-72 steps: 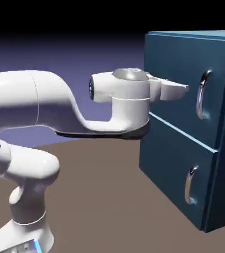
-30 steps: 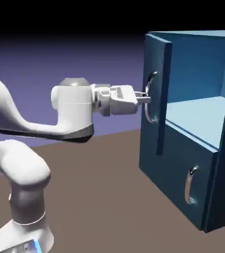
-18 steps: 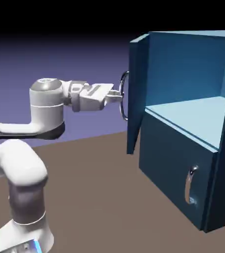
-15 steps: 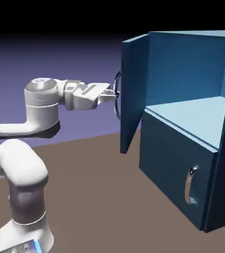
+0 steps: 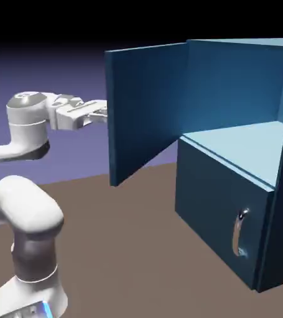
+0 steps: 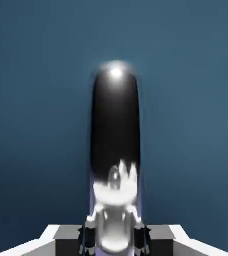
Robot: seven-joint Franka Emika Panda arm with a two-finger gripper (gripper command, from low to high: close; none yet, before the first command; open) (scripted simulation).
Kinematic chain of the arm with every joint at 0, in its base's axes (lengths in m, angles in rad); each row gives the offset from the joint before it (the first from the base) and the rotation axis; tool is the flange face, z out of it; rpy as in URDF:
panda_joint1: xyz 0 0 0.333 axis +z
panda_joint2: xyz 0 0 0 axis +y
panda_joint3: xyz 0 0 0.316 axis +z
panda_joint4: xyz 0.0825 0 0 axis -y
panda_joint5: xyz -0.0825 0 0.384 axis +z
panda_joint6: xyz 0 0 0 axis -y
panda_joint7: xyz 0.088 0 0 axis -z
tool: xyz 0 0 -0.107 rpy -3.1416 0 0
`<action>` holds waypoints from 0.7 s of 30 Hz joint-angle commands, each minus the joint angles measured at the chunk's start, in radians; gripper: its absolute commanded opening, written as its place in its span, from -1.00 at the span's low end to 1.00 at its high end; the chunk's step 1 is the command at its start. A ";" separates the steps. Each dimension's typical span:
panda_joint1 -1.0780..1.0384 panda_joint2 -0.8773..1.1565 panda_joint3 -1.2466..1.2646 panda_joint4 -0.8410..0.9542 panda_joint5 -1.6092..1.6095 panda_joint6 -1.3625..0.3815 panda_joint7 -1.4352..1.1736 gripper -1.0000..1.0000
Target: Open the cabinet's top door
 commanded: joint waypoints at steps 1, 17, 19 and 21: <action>-0.013 0.018 0.036 0.026 0.031 -0.034 0.004 -1.00; -0.474 0.217 0.526 0.585 0.356 -0.524 0.019 -1.00; -0.543 0.220 0.570 0.658 0.377 -0.575 0.011 -1.00; -0.611 0.220 0.611 0.730 0.395 -0.624 0.001 -1.00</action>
